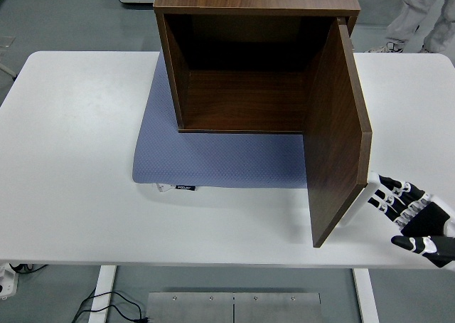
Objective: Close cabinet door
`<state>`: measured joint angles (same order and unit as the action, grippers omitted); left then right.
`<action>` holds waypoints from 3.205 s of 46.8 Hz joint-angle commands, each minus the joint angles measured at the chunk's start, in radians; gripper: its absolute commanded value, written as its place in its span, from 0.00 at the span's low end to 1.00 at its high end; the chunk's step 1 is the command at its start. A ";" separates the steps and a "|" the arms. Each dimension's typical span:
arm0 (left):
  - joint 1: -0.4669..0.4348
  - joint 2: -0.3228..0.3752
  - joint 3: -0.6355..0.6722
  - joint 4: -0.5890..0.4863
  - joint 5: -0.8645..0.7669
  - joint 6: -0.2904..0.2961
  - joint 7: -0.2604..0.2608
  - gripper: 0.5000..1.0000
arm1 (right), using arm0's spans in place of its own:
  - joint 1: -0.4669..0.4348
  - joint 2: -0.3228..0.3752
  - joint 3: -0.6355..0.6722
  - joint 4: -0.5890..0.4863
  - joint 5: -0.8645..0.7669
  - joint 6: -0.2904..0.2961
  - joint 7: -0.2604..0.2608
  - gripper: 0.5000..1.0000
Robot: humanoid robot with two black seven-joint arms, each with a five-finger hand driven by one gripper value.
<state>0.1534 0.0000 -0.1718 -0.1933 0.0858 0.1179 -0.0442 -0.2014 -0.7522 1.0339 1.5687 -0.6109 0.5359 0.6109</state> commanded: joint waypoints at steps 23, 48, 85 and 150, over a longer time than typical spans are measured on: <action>0.000 0.000 0.000 0.000 0.000 0.000 0.000 1.00 | 0.046 0.146 -0.097 0.044 -0.106 -0.132 0.000 1.00; 0.000 0.000 0.000 0.000 0.000 0.000 0.000 1.00 | 0.148 0.272 -0.216 0.042 -0.153 -0.275 0.000 1.00; 0.000 0.000 0.000 0.000 0.000 -0.001 0.000 1.00 | 0.258 0.427 -0.302 0.017 -0.155 -0.422 0.000 1.00; 0.000 0.000 0.000 0.000 -0.001 0.000 0.000 1.00 | 0.379 0.628 -0.364 -0.156 -0.142 -0.565 0.000 1.00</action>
<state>0.1534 0.0000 -0.1718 -0.1933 0.0855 0.1176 -0.0444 0.1733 -0.1289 0.6706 1.4135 -0.7530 -0.0288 0.6109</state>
